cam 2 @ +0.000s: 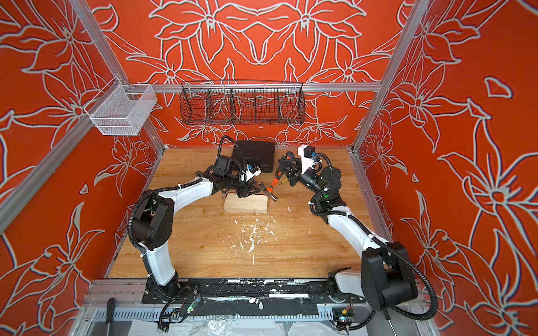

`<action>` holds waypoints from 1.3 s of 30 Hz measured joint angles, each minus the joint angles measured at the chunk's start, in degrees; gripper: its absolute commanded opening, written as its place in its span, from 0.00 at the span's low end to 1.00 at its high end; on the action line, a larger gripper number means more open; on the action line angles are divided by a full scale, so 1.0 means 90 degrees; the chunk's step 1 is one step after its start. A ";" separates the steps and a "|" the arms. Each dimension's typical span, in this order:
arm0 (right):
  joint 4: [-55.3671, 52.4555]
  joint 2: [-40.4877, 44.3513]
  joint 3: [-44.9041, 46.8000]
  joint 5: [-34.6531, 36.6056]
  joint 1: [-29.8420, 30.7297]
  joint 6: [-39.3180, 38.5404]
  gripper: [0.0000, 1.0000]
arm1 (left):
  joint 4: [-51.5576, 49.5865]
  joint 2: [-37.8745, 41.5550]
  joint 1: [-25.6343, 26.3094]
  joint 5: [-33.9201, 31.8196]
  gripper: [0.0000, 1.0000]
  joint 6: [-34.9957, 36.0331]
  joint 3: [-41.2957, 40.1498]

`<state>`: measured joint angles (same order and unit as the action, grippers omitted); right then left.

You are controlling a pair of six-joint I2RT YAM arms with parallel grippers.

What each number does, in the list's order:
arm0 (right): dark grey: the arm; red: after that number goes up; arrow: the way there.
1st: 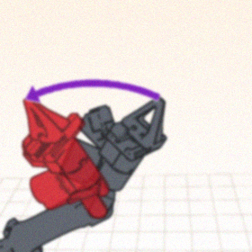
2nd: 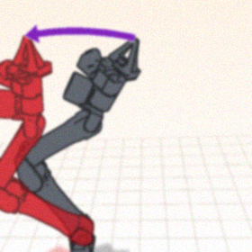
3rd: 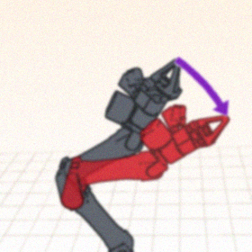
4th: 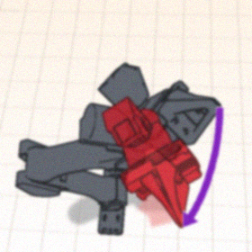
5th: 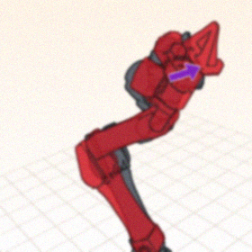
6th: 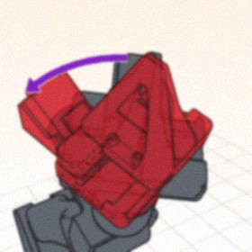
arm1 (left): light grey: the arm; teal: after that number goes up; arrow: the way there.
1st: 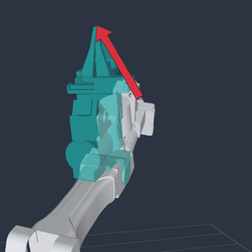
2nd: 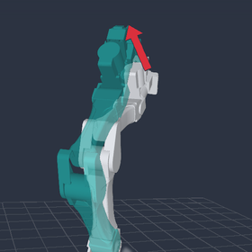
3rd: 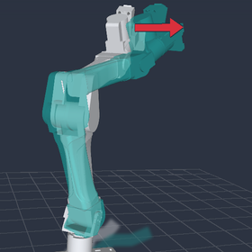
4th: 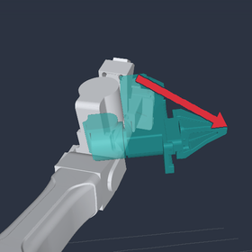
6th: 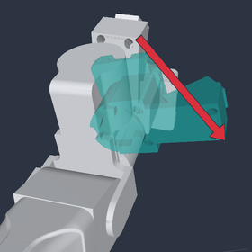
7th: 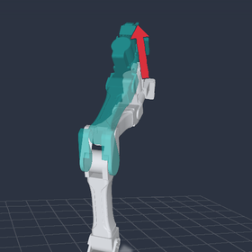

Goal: Use a claw hammer to pull out a nail
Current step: Pick up the nail with the hammer.

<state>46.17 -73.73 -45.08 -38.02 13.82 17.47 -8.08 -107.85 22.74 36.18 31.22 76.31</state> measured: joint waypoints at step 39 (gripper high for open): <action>-0.1530 0.0415 -0.0231 0.0342 0.0000 -0.0406 0.00 | 0.0257 -0.0070 0.0325 -0.0916 0.03 0.0559 0.0056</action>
<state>32.40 -70.00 -47.16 -34.94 13.82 13.82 -5.76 -108.49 25.67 27.94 36.25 76.82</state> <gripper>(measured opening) 0.218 0.048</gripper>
